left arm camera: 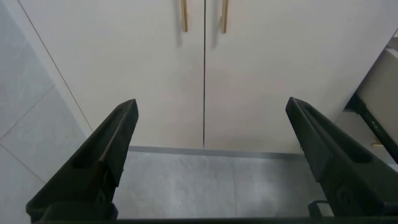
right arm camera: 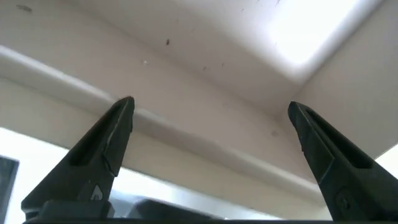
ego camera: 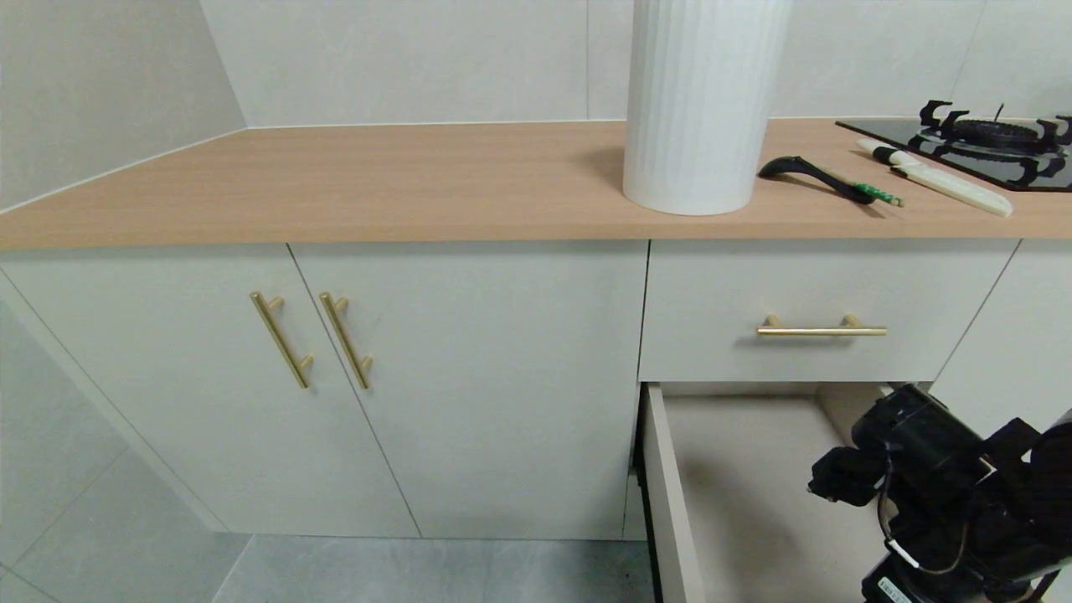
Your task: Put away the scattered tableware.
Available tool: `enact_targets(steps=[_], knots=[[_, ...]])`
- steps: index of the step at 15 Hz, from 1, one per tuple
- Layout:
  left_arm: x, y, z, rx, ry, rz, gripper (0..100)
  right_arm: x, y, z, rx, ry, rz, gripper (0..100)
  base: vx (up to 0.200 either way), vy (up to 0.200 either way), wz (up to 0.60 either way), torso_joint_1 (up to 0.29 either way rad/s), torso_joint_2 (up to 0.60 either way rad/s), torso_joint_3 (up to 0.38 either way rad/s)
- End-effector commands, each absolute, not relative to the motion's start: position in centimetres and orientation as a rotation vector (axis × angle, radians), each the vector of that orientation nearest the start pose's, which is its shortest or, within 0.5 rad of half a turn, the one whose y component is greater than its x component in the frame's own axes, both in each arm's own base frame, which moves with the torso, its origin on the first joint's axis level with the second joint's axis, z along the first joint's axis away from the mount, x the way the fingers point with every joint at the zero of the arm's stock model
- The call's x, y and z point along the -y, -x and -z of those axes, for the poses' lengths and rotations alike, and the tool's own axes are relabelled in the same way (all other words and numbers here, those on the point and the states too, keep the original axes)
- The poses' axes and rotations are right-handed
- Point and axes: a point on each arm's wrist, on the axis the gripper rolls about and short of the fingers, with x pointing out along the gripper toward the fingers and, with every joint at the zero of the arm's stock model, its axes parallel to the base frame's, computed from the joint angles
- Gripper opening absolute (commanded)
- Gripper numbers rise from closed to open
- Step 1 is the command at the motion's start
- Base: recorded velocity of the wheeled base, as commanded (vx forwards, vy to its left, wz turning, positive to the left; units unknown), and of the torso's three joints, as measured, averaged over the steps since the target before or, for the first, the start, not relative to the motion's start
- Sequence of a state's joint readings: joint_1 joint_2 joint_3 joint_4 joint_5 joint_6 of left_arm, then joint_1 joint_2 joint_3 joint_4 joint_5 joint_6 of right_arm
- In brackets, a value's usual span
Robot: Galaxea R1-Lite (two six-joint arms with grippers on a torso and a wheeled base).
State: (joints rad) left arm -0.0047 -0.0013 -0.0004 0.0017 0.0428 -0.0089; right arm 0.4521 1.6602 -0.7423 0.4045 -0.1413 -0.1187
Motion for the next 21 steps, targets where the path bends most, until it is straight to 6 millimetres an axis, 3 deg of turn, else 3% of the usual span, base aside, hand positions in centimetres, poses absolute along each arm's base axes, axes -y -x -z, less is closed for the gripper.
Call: enact_targets(steps=[1,7,10,13,21], knots=[[-0.1,2.3,-7.5,-0.001,0.009,-0.038,100,-9.4,-19.5,-11.0,-1.241,0.494,-0.349,100,0.000,0.000,0.00,0.000,0.00,0.000],[-0.1,2.3,-7.5,-0.001,0.009,-0.038,100,-9.7,-20.8,-12.1,-1.149,0.416,-0.305,100,0.000,0.000,0.00,0.000,0.00,0.000],[-0.1,2.3,-7.5,-0.001,0.009,-0.038,100,-9.6,-23.3,-14.0,-0.886,0.201,-0.212,100,0.000,0.000,0.00,0.000,0.00,0.000],[-0.1,2.3,-7.5,-0.001,0.009,-0.038,100,-8.8,-24.5,-15.2,-0.741,0.085,-0.154,100,0.000,0.000,0.00,0.000,0.00,0.000],[-0.1,2.3,-7.5,-0.001,0.009,-0.038,100,-8.3,-23.5,-17.1,-0.654,0.070,-0.128,100,0.000,0.000,0.00,0.000,0.00,0.000]])
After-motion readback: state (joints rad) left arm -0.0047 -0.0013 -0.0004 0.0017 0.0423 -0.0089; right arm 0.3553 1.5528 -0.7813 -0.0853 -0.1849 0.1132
